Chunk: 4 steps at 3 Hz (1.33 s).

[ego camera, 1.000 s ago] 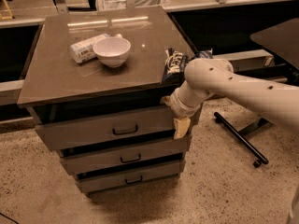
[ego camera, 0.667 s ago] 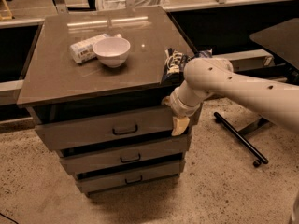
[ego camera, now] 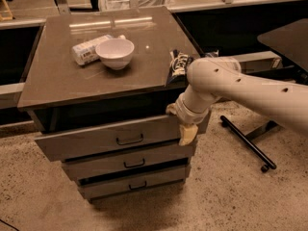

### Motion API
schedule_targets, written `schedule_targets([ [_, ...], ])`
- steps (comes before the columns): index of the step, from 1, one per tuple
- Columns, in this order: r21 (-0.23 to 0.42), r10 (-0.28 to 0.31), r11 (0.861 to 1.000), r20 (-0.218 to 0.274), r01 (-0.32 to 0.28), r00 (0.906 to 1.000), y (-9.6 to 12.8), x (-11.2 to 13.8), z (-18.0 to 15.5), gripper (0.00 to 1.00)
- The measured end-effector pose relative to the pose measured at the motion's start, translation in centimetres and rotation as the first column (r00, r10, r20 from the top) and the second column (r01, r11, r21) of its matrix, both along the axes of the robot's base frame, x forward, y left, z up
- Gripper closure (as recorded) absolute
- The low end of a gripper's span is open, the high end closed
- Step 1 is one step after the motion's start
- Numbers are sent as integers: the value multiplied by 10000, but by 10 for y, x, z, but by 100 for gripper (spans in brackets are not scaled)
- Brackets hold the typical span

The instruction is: Open top drawer

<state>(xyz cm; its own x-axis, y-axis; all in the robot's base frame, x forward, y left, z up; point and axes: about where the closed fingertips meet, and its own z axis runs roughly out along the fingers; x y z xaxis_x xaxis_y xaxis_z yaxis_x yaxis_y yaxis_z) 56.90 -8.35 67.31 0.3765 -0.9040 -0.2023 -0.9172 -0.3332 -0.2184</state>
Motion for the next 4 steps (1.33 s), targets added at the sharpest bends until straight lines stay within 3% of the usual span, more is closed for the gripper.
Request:
schedule_targets([
  [1, -418, 6, 9991, -1008, -48, 9949, -15, -27, -11, 35],
  [3, -418, 6, 9991, -1008, -48, 9949, -15, -25, -5, 33],
  [4, -383, -107, 9993, -1566, 48, 9876, -22, -52, 0, 33],
])
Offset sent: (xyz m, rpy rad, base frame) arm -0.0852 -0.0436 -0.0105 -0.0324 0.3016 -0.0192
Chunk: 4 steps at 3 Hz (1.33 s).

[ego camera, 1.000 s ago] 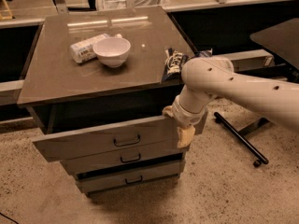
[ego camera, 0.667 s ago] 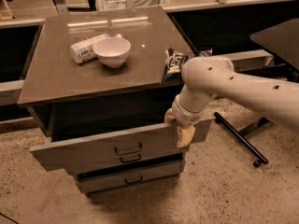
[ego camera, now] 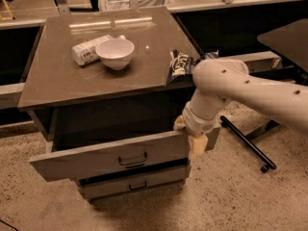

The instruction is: Open top drawer

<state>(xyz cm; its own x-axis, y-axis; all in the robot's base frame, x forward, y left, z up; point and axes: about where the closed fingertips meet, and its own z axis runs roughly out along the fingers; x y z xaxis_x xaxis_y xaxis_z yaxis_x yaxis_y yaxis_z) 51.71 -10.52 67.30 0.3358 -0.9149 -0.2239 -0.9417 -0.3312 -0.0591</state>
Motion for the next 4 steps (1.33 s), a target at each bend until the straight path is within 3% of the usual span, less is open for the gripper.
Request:
schedule_targets([
  [1, 205, -87, 9997, -287, 92, 9995, -1, -28, 21, 33],
  [2, 337, -155, 9993, 201, 148, 9997, 6, -26, 54, 34],
  [3, 460, -263, 9987, 624, 235, 9977, 18, -5, 76, 43],
  [4, 565, -595, 9970, 1244, 528, 9904, 35, 34, 78, 64],
])
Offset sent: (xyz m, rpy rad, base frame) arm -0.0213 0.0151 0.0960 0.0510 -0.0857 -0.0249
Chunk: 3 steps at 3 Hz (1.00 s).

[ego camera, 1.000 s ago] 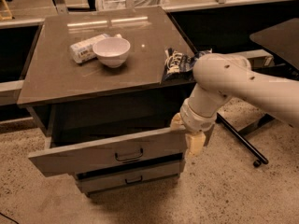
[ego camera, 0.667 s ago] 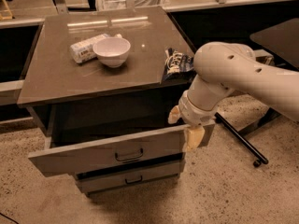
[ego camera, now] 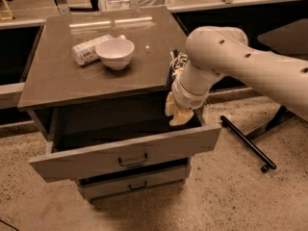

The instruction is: Open top drawer

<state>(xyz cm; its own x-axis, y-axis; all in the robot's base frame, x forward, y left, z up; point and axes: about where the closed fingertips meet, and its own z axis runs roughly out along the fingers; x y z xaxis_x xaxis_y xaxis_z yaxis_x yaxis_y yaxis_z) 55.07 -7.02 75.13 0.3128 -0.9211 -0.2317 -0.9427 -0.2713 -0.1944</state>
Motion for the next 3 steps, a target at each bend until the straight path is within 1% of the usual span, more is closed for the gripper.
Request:
schedule_targets([
  [1, 108, -447, 9990, 174, 445, 9988, 4, 29, -24, 87],
  [2, 25, -777, 9970, 55, 777, 9970, 0, 39, -55, 100],
  [3, -370, -932, 9951, -510, 914, 9943, -12, 38, -94, 100],
])
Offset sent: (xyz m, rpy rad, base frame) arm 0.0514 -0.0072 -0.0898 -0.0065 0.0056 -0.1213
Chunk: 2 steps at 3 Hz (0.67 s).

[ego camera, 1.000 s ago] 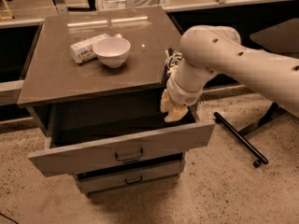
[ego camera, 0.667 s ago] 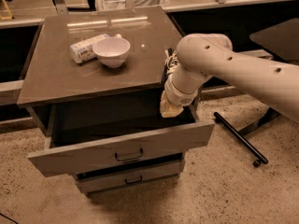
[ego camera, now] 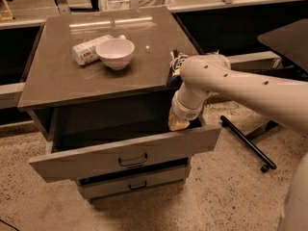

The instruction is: Open top drawer

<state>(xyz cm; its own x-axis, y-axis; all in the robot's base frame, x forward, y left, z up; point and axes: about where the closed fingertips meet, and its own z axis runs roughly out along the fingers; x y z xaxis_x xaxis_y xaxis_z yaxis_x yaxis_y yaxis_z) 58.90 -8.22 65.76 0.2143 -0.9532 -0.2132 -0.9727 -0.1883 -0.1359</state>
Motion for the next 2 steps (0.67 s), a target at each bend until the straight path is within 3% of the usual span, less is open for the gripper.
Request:
schedule_targets([
  [1, -88, 26, 10000, -236, -28, 9997, -3, 0, -10, 100],
  [2, -214, 264, 9994, -916, -285, 9954, -8, -17, -23, 100],
])
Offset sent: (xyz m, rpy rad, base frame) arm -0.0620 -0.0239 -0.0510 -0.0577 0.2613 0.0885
